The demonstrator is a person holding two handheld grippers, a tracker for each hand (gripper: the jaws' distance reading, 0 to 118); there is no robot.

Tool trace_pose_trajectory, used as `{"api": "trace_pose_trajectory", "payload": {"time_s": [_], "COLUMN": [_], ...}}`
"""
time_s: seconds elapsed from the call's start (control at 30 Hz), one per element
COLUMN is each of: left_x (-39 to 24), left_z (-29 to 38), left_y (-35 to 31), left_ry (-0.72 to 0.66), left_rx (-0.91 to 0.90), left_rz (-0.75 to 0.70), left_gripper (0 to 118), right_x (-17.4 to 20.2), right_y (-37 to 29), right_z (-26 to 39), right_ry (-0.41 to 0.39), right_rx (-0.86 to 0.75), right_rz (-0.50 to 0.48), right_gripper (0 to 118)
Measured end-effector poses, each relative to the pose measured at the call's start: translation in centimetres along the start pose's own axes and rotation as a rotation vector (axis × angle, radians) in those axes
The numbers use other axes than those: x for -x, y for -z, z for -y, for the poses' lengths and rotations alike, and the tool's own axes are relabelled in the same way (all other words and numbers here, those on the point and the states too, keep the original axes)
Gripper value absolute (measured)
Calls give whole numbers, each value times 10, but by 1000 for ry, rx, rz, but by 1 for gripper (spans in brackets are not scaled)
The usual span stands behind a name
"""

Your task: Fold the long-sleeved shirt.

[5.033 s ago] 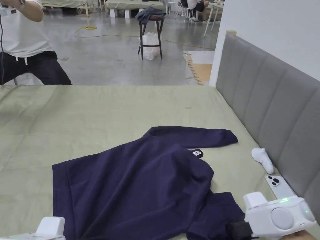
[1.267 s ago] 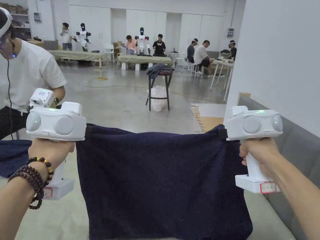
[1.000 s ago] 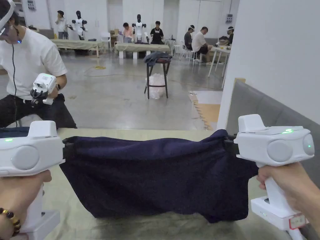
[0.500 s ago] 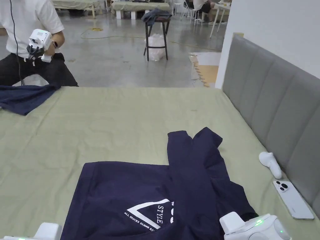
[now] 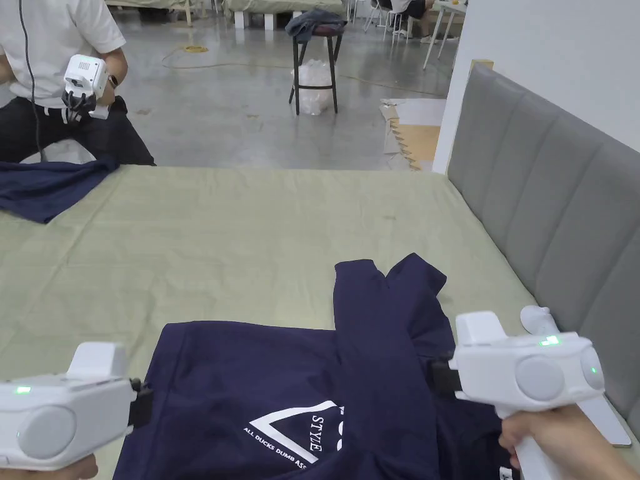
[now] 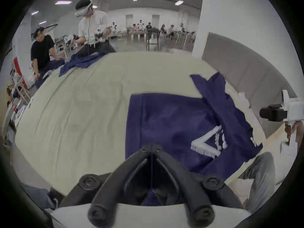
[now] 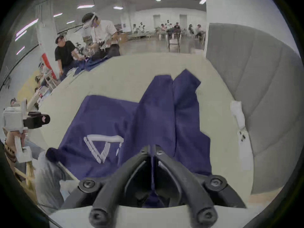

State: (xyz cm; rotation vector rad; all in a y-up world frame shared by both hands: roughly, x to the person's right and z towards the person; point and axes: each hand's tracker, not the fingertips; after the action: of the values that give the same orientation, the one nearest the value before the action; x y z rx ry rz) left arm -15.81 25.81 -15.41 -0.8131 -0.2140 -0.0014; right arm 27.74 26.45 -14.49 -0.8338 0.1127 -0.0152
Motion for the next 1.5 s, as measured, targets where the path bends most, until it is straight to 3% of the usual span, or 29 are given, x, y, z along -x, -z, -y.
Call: {"api": "trace_pose_trajectory", "payload": {"time_s": [0.03,0.17,0.2,0.23,0.27,0.3,0.33,0.37,0.5,0.63,0.67,0.7,0.73,0.77,0.8,0.93,1.1,1.23,1.37,1.5], "left_x": [-5,-9,-8,-8,-7,-7,-4,-2,6,15,17,19,20,21,21,9,-2,-10,-16,-20], "left_z": [-10,-34,-36,-39,-42,-44,-46,-47,-43,-30,-29,-27,-23,-23,-24,-23,-19,-10,1,10], "left_y": [2,29,42,53,61,72,87,96,132,145,147,147,146,145,143,117,79,50,31,23], "left_ry": [22,4,-3,-6,-12,-24,-38,-49,-91,-105,-101,-96,-93,-96,-105,-109,-78,-69,-65,-74], "left_rx": [-9,-40,-36,-33,-27,-16,-3,5,46,87,98,105,105,108,111,77,30,2,-4,1], "left_rz": [5,50,65,72,76,81,89,91,86,97,94,87,79,69,60,78,106,126,141,153], "left_gripper": [4,4,4,4,4,4,4,4,4,4,4,4,4,4,4,4,4,4,4,4], "right_x": [4,13,16,18,18,20,23,21,15,12,14,16,16,18,24,26,27,32,42,44], "right_y": [4,51,72,97,122,151,182,209,318,366,362,352,340,332,328,283,141,45,25,74], "right_z": [-19,-94,-118,-142,-157,-175,-190,-200,-206,-179,-173,-167,-167,-163,-159,-141,-88,-6,63,102], "right_ry": [-54,-66,-70,-73,-74,-84,-99,-77,-55,-60,-48,10,24,31,18,14,-44,-53,-90,-89], "right_rx": [-22,-65,-62,-56,-48,-38,-17,-17,175,294,329,242,233,220,232,225,13,13,133,267], "right_rz": [-19,-41,-42,-36,-33,-26,-22,-49,22,140,131,69,111,86,61,36,-95,-137,-133,-74], "right_gripper": [1,2,12,35,81,112,118,113,106,92,70,53,50,21,2,2,2,2,2,2]}}
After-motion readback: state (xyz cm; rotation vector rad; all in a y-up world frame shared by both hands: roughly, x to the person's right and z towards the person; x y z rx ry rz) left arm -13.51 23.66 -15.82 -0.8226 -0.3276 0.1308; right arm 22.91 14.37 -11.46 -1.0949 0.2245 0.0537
